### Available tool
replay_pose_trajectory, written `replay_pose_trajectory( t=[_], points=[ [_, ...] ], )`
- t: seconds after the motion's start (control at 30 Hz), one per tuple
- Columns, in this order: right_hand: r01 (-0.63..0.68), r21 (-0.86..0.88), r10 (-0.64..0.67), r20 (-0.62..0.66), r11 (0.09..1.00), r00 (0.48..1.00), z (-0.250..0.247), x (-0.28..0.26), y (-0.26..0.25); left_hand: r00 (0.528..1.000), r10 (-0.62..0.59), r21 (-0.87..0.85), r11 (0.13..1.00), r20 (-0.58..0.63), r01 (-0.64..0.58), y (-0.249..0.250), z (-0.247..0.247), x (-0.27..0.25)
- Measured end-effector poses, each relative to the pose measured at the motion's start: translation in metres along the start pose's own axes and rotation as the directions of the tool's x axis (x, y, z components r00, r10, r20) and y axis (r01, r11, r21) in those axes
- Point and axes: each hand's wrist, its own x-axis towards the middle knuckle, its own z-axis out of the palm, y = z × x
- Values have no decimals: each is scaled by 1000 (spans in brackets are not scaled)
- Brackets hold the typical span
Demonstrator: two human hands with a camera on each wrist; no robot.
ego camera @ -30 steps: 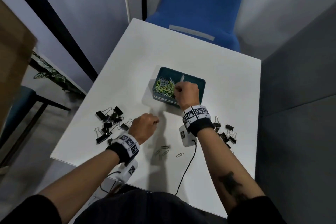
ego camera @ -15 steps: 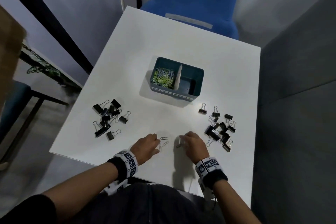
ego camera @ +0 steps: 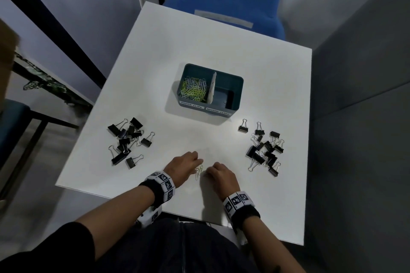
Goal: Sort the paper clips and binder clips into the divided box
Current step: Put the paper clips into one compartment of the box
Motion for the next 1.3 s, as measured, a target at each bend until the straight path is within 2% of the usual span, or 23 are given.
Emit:
replay_pose_trajectory(
  t=[0.1, 0.23, 0.4, 0.43, 0.5, 0.57, 0.63, 0.73, 0.83, 0.97, 1.03, 1.13, 1.2, 1.3],
  points=[
    [81, -5, -80, 17, 997, 997, -4, 5, -4, 998, -15, 96, 995, 57, 9, -1, 0, -1],
    [143, -94, -136, 78, 985, 988, -5, 16, -6, 998, -32, 200, 979, 51, 21, -7, 6, 0],
    [64, -94, -59, 55, 994, 997, -1, 25, -4, 993, -115, 95, 989, -31, 118, -17, 7, -4],
    [44, -92, -39, 52, 995, 998, -1, 25, -4, 995, -101, 61, 993, -16, 102, -20, 7, -6],
    [13, -104, -7, 52, 995, 999, -1, 26, -3, 1000, -1, 38, 999, 21, 0, -24, 8, -10],
    [-28, -105, 37, 83, 994, 996, -6, 25, -4, 989, 129, 70, 988, 76, -135, -22, 7, -14],
    [-75, -92, 85, 109, 993, 990, -11, 24, -5, 974, 211, 103, 970, 80, -218, -15, 8, -14],
    [-164, -60, 171, 135, 985, 976, -15, 24, -3, 964, 263, 138, 954, 46, -267, -6, 9, -8],
    [-216, -47, 220, 136, 975, 966, -14, 21, -3, 954, 290, 183, 937, 71, -299, -3, 11, -2],
    [-230, -20, 231, 106, 973, 967, -12, 16, -8, 974, 146, 164, 971, 172, -174, 3, 9, 4],
    [-232, -6, 231, 99, 973, 968, -13, 16, -9, 969, -2, 132, 991, 247, -31, 8, 5, 10],
    [-235, -9, 235, 87, 972, 968, -14, 16, -10, 924, -196, 20, 980, 328, 200, 10, -1, 18],
    [-241, -1, 240, 75, 971, 968, -13, 15, -11, 905, -229, 9, 970, 357, 243, 14, -3, 23],
    [-237, 26, 236, 45, 971, 971, -11, 11, -13, 897, -237, 47, 970, 373, 237, 19, -2, 23]
  ],
)
